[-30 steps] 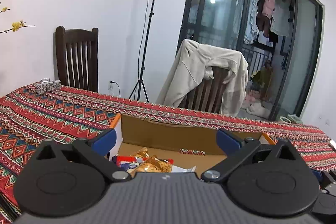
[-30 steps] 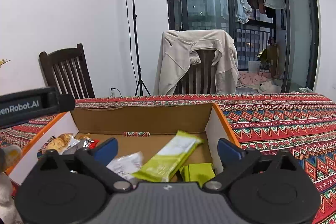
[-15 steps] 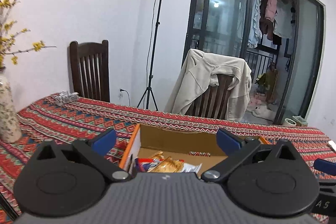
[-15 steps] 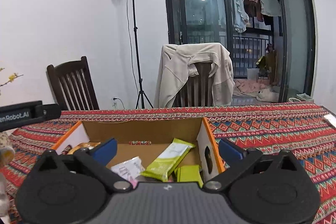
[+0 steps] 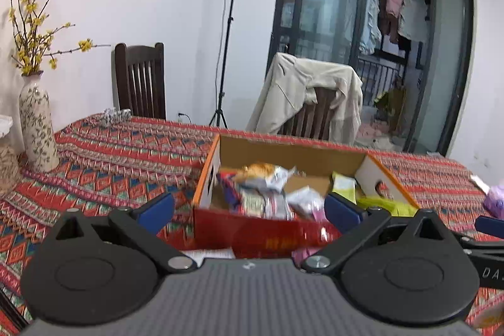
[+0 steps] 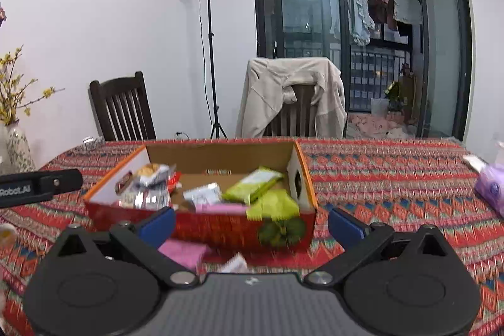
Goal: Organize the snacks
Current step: 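Move both open tools back to the snack pile, then grasp a white printed packet with the left tool while the right tool grasps a cracker packet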
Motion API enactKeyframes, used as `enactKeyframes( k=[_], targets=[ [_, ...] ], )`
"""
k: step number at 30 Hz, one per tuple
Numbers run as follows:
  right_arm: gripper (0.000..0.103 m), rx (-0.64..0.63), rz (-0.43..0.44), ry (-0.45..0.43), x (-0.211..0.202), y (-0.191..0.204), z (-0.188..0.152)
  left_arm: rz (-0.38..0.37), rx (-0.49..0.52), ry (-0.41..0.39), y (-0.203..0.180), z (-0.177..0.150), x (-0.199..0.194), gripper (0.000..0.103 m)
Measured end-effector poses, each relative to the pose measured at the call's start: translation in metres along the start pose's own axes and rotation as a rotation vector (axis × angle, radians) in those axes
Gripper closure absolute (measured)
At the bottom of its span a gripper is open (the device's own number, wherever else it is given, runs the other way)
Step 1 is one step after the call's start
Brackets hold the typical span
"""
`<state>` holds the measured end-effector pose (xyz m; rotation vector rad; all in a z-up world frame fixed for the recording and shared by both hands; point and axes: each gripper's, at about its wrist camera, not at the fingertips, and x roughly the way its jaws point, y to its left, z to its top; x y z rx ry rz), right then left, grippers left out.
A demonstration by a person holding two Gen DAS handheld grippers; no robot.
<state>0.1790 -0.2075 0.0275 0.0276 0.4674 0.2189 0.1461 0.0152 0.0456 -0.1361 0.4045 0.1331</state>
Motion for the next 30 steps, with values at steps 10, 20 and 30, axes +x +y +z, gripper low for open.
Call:
enactKeyframes(
  k=[10,20,30],
  targets=[
    [0.000,0.015,0.000,0.065,-0.023,-0.011,-0.045,-0.009,0.006,0.081,0.010,-0.041,-0.023,0.000],
    [0.000,0.015,0.014,0.130,-0.032,-0.011,-0.079,-0.039,0.018,0.264,0.014,-0.086,-0.032,0.000],
    [0.000,0.023,0.019,0.148,-0.036,-0.015,-0.094,0.008,0.135,0.313,-0.011,-0.118,-0.036,0.003]
  ],
)
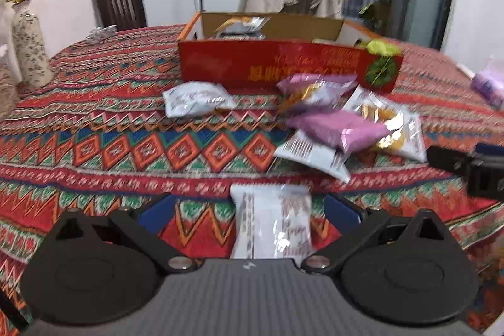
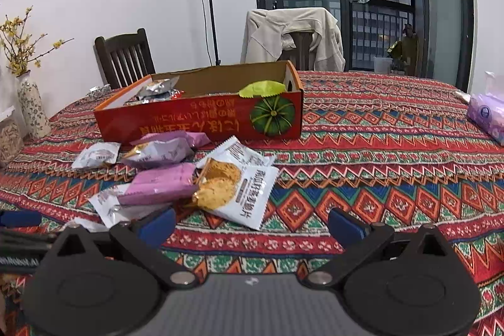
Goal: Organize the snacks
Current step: 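Grasp a white printed packet with the left tool while the right tool grasps a cracker packet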
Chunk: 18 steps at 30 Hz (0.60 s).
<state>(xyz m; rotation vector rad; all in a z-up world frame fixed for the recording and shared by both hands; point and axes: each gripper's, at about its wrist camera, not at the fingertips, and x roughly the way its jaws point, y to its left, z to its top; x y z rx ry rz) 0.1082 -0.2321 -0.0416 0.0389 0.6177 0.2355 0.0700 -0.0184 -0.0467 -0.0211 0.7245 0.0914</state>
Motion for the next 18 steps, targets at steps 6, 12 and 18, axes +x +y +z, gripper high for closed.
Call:
enactKeyframes(
  k=[6,12,18],
  targets=[
    [0.000,0.019,-0.001,0.007,-0.001,-0.007,-0.005,-0.008,0.017,-0.006,-0.009,-0.008,-0.003,0.039],
    [0.000,0.025,-0.003,0.010,-0.004,-0.010,-0.007,-0.048,0.026,-0.027,-0.012,-0.006,-0.007,0.057],
    [0.000,0.017,-0.013,0.014,-0.005,-0.009,-0.007,-0.040,0.013,-0.071,-0.005,-0.004,-0.013,0.059]
  ],
)
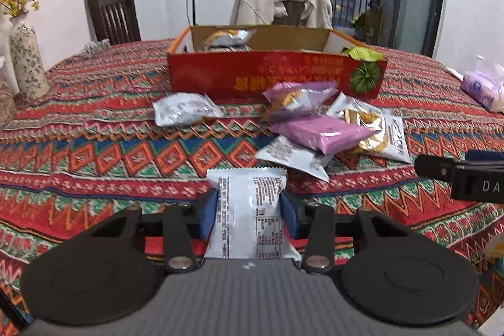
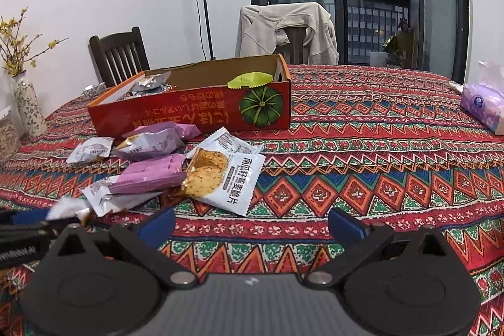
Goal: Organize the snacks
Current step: 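Grasp a white printed packet with the left tool while the right tool grasps a cracker packet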
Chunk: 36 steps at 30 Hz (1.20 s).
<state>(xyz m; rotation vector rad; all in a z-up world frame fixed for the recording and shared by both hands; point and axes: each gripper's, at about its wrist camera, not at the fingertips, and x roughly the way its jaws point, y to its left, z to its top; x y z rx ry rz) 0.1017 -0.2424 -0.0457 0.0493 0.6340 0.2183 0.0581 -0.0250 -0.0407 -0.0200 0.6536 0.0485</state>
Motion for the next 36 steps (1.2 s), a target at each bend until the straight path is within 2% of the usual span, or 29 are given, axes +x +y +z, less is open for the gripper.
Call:
enactKeyframes(
  k=[12,20,27,36],
  targets=[
    [0.000,-0.023,-0.027,0.017,0.013,0.012,0.005,0.070,-0.052,-0.132,0.037,0.028,-0.004,0.061],
    [0.000,-0.052,-0.070,0.036,0.027,0.020,0.015,0.106,-0.070,-0.218,0.051,0.043,0.018,0.061],
    [0.005,-0.047,-0.114,0.050,0.051,0.020,0.031,0.071,-0.098,-0.237,0.058,0.037,0.025,0.061],
    [0.006,-0.075,-0.083,0.073,0.080,0.043,0.042,0.031,-0.099,-0.234,0.059,0.034,0.027,0.061]
  ],
)
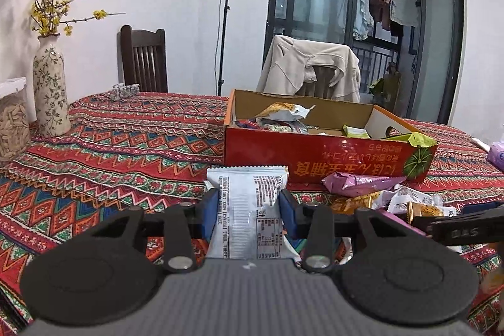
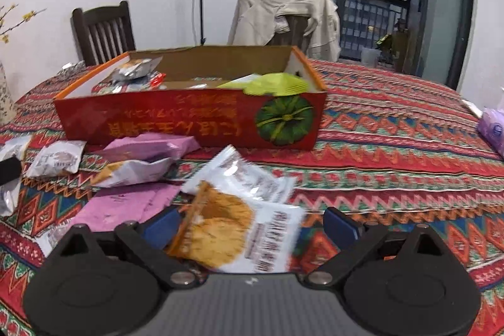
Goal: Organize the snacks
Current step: 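Grasp a white printed packet with the left tool while the right tool grasps a cracker packet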
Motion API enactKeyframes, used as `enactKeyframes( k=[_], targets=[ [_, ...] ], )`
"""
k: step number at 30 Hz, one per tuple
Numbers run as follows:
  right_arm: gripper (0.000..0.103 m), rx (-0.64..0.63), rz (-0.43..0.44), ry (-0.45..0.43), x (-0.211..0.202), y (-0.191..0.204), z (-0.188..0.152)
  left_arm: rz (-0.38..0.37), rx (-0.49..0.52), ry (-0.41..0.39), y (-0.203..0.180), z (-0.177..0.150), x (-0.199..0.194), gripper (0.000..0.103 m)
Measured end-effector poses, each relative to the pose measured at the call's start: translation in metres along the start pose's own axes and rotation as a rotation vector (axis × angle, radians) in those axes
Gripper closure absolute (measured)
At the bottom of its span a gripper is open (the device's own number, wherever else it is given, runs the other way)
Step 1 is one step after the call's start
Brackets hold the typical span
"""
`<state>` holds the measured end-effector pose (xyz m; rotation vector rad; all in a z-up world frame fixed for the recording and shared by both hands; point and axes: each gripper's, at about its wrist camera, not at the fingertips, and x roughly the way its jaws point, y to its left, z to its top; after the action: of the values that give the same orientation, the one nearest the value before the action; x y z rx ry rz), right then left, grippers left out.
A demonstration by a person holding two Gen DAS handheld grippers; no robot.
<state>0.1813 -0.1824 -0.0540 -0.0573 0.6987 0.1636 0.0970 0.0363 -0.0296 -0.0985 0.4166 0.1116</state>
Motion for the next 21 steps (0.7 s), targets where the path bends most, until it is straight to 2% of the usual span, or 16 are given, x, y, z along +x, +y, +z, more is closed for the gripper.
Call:
enactKeyframes(
  k=[3,8,10,12,13,15,21],
  targets=[
    [0.010,-0.030,0.000,0.028,0.008,0.010,-0.005,-0.010,-0.014,0.015,0.002,0.000,0.002,0.061],
    [0.012,-0.015,0.018,0.015,0.005,0.009,-0.010,-0.022,-0.025,0.034,0.005,0.000,0.005,0.061],
    [0.018,-0.026,0.034,-0.001,0.002,0.011,-0.012,-0.021,-0.027,0.032,0.004,-0.001,0.005,0.061],
    [0.030,-0.048,0.047,-0.016,-0.003,0.014,-0.014,-0.020,-0.029,0.031,0.005,-0.001,0.004,0.061],
    [0.032,-0.057,0.044,-0.021,-0.005,0.016,-0.014,-0.018,-0.029,0.032,0.005,-0.001,0.005,0.061],
    [0.044,-0.065,0.042,-0.031,-0.008,0.017,-0.015,-0.019,-0.032,0.036,0.006,-0.001,0.005,0.061],
    [0.049,-0.054,0.030,-0.069,-0.019,0.014,-0.019,-0.021,-0.028,0.040,0.004,-0.001,0.005,0.061]
  ],
)
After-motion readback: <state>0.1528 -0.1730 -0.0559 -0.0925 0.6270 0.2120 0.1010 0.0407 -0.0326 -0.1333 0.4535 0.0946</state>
